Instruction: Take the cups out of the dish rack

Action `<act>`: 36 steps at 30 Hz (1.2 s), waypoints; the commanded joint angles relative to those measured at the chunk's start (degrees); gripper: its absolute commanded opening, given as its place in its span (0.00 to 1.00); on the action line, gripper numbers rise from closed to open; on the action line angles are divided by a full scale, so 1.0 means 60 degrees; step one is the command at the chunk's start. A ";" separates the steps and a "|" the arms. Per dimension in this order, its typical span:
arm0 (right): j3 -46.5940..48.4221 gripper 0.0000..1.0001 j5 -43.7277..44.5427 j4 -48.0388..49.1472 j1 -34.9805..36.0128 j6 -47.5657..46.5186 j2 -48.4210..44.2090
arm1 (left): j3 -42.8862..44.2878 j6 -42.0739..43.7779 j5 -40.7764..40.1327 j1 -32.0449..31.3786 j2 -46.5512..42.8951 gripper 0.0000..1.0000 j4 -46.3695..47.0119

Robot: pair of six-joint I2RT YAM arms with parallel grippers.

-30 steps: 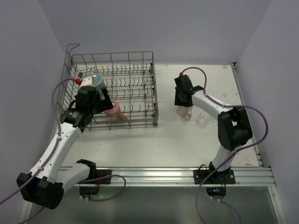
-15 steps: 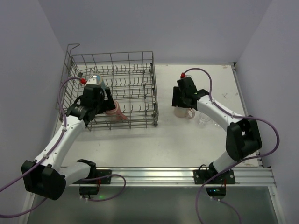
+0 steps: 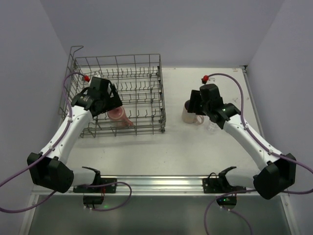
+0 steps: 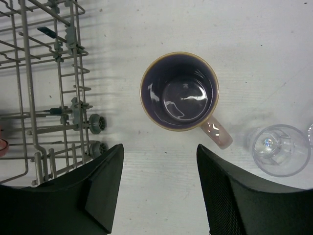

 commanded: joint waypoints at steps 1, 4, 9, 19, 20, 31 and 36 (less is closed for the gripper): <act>-0.0195 0.64 0.0185 -0.0216 0.0054 0.0147 -0.0631 | 0.0860 -0.0927 -0.0219 0.0047 0.0329 1.00 -0.1409; -0.0385 0.64 0.0098 -0.0245 0.0054 0.0205 -0.0852 | 0.1490 -0.1279 -0.0540 0.0047 0.0666 1.00 -0.2185; -0.0620 0.64 -0.0166 -0.0289 0.0054 0.0380 -0.1277 | 0.2574 -0.1981 -0.1142 0.0047 0.1252 1.00 -0.3520; -0.0473 0.64 -0.0342 -0.0479 0.0128 0.0469 -0.1893 | 0.2796 -0.2920 0.0248 0.0003 0.2177 1.00 -0.4124; -0.0517 0.64 -0.0328 -0.0480 0.0128 0.0469 -0.1922 | 0.2766 -0.3138 0.0264 0.0003 0.2147 1.00 -0.4094; -0.0942 0.64 -0.0255 -0.0392 0.0128 0.0381 -0.2391 | 0.2664 -0.3521 0.0791 -0.0085 0.2411 1.00 -0.3713; -0.1089 0.64 -0.0313 -0.0304 0.0128 0.0381 -0.2508 | 0.2604 -0.3711 0.0850 -0.0158 0.2571 1.00 -0.3522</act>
